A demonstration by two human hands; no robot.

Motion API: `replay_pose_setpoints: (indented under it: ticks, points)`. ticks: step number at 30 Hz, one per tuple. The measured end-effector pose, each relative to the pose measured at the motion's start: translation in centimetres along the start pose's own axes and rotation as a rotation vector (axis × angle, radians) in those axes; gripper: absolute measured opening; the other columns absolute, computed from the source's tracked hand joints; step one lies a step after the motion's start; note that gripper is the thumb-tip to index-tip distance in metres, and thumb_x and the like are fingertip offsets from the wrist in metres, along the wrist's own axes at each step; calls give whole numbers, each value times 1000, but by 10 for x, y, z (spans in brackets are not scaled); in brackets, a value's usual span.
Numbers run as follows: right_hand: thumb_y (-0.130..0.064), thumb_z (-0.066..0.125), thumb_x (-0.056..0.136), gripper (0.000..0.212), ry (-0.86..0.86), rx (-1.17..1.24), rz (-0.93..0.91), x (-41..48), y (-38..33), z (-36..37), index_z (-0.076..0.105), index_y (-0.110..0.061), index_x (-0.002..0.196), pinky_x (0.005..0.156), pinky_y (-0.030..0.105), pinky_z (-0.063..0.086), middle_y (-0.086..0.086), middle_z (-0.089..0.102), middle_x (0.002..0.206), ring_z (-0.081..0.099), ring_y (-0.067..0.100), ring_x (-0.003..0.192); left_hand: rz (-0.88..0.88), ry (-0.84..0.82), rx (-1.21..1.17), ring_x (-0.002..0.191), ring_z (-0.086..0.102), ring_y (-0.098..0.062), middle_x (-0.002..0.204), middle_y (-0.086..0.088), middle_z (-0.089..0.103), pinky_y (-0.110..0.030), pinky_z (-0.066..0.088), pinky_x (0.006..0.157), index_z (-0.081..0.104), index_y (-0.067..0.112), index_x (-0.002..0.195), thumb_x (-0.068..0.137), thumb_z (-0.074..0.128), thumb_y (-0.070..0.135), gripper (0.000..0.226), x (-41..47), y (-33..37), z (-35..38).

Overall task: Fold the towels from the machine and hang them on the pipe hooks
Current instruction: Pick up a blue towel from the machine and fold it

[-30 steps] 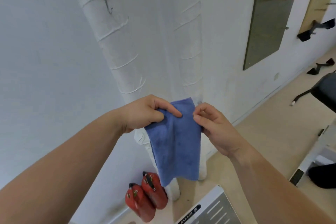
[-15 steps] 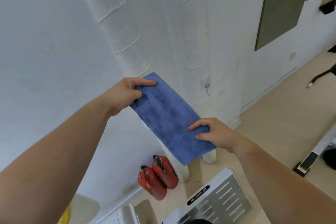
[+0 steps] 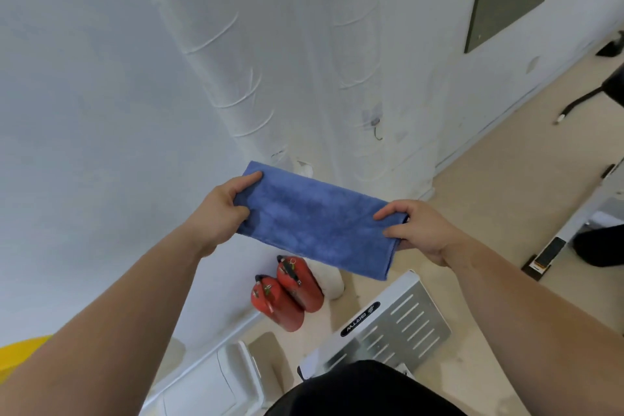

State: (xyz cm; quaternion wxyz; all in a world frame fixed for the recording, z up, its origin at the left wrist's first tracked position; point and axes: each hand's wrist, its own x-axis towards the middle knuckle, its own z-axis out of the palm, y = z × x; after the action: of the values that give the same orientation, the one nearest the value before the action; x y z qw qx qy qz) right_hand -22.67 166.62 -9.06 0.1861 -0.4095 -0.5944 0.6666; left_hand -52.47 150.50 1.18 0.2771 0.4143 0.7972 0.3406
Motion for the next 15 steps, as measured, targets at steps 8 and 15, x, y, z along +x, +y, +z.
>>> replay_pose_setpoints:
  ticks: [8, 15]
  points:
    - [8, 57, 77, 38, 19, -181, -43, -15, -26, 23, 69, -22, 98, 70, 45, 64, 6, 63, 110, 68, 31, 90, 196, -79, 182, 137, 38, -7, 151, 15, 37, -22, 32, 112, 43, 27, 152, 84, 48, -14, 80, -30, -17, 47]
    - [8, 63, 76, 34, -30, -166, -163, -29, -61, 62, 61, -17, 99, 60, 42, 62, 15, 65, 96, 67, 24, 75, 407, -98, 143, 119, 49, 15, 135, 36, 46, -1, 33, 98, 45, 42, 143, 95, 57, 27, 52, -59, 3, 95]
